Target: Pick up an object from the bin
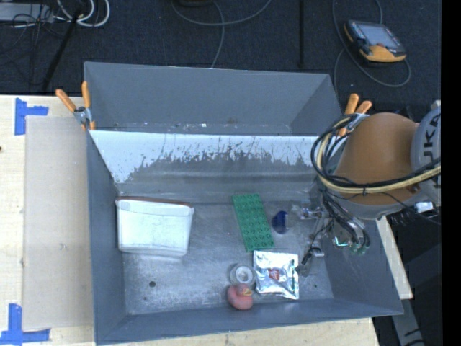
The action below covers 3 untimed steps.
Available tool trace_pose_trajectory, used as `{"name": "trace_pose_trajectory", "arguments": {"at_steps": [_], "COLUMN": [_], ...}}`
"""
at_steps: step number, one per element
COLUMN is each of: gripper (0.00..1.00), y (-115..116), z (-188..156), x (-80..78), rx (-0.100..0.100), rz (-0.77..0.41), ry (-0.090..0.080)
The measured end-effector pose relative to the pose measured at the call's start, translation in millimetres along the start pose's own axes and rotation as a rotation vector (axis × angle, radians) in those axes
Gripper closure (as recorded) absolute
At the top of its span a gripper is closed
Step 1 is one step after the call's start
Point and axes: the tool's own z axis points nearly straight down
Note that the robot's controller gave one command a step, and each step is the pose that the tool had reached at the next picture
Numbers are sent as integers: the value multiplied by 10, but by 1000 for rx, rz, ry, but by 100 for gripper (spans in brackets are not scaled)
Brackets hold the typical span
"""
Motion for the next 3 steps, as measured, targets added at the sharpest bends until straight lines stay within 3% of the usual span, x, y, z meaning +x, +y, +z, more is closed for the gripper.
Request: {"name": "trace_pose_trajectory", "arguments": {"at_steps": [1, 2, 3], "gripper": [0, 100, 100], "y": [118, 115, 386], "z": [1016, 974, 37], "x": [184, 156, 247], "rx": [-1, 1, 0], "rz": [33, 30, 9], "ry": [-2, -11, -16]}}
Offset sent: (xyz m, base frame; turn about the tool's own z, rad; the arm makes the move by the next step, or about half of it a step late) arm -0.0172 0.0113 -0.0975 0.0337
